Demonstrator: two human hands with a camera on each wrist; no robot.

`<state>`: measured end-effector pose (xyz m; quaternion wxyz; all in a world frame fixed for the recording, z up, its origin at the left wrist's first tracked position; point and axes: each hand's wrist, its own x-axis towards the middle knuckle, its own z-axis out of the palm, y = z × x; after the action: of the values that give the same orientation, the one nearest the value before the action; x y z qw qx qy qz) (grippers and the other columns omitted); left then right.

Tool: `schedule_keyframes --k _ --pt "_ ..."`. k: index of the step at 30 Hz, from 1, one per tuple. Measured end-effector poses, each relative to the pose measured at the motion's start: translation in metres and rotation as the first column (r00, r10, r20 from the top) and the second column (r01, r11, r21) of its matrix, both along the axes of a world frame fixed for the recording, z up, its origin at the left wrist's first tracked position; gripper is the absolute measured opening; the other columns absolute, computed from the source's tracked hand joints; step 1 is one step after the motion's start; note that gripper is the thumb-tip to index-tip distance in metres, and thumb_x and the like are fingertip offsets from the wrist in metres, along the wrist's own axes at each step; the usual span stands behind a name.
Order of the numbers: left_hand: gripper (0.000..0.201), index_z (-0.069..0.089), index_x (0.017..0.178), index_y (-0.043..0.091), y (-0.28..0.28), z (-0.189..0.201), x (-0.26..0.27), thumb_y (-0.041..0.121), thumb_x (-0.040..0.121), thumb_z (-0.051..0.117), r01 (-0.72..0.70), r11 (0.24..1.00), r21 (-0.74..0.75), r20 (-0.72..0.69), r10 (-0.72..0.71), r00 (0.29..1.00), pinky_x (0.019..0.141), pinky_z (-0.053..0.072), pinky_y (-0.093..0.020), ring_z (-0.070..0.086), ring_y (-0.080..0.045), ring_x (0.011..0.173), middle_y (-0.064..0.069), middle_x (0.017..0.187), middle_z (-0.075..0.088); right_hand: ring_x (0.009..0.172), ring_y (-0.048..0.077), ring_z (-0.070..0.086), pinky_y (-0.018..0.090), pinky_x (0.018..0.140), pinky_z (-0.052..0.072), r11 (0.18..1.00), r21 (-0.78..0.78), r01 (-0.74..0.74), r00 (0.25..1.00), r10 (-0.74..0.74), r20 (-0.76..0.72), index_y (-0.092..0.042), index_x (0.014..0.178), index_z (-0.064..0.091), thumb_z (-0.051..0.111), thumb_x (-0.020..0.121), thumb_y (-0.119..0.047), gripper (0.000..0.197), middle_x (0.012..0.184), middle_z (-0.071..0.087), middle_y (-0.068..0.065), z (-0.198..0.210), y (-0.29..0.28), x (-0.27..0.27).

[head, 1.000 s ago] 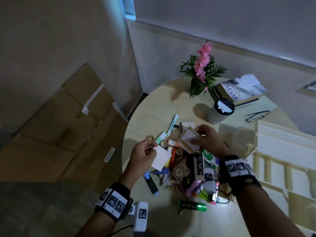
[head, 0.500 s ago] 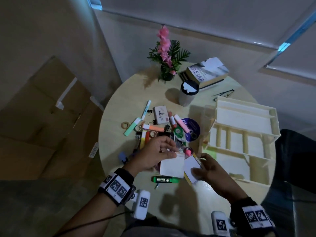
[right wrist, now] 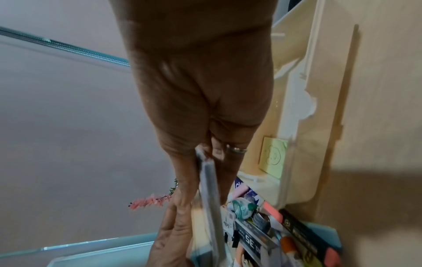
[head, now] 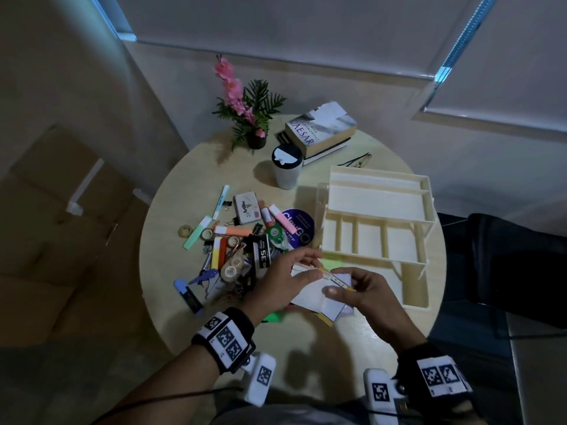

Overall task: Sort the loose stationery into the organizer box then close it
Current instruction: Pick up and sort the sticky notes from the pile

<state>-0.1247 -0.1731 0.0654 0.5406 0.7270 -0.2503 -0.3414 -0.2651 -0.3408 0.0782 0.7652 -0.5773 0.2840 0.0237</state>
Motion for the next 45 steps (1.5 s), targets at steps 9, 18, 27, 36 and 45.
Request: schedule_keyframes --k 9,18,27,36,45 --pt "0.008 0.076 0.098 0.017 -0.018 -0.014 -0.016 0.024 0.095 0.075 -0.084 0.987 0.139 0.018 0.083 0.996 0.092 0.047 -0.021 0.066 -0.001 0.102 0.009 0.101 0.075 0.084 0.027 0.069 0.027 0.078 0.06 0.924 0.309 0.227 0.974 -0.221 -0.054 -0.006 0.089 0.075 0.106 0.05 -0.028 0.055 0.096 0.068 0.026 -0.019 -0.018 -0.028" --pt "0.006 0.073 0.093 0.022 -0.05 -0.023 -0.032 0.027 0.096 0.074 -0.185 0.97 0.158 0.009 0.186 0.983 0.096 0.05 -0.029 0.066 -0.002 0.103 0.011 0.099 0.075 0.099 0.031 0.073 0.031 0.078 0.062 0.812 0.534 0.235 0.97 -0.235 -0.07 0.006 0.116 0.074 0.062 0.096 0.002 0.023 0.118 0.074 0.026 -0.021 -0.033 -0.038" --pt "0.007 0.07 0.089 0.025 -0.073 -0.025 -0.039 0.026 0.094 0.076 -0.249 0.958 0.139 0.144 0.229 0.963 0.085 0.045 -0.017 0.066 -0.004 0.101 0.01 0.095 0.074 0.101 0.034 0.073 0.037 0.086 0.063 0.878 0.336 0.342 0.939 -0.329 -0.097 0.007 0.12 0.073 0.066 0.098 -0.005 0.026 0.118 0.074 0.027 -0.035 -0.045 -0.036" --pt "0.004 0.078 0.09 0.03 -0.085 -0.028 -0.042 0.03 0.087 0.082 -0.237 0.966 0.102 0.17 0.217 0.961 0.091 0.051 -0.024 0.064 -0.005 0.102 0.008 0.105 0.068 0.077 0.014 0.069 0.024 0.07 0.054 0.97 0.13 0.204 0.978 -0.209 0.023 -0.002 0.106 0.08 0.08 0.089 -0.009 0.018 0.097 0.079 0.014 -0.026 -0.042 -0.026" --pt "0.016 0.064 0.099 0.024 -0.055 -0.049 -0.039 0.022 0.09 0.077 -0.326 0.896 0.3 0.363 0.209 0.908 0.084 0.056 -0.037 0.06 -0.015 0.098 0.006 0.111 0.052 0.079 0.027 0.074 0.037 0.068 0.059 0.985 -0.112 0.134 0.96 -0.157 -0.232 0.002 0.097 0.078 0.074 0.095 -0.011 0.013 0.09 0.08 0.018 -0.082 -0.063 -0.009"
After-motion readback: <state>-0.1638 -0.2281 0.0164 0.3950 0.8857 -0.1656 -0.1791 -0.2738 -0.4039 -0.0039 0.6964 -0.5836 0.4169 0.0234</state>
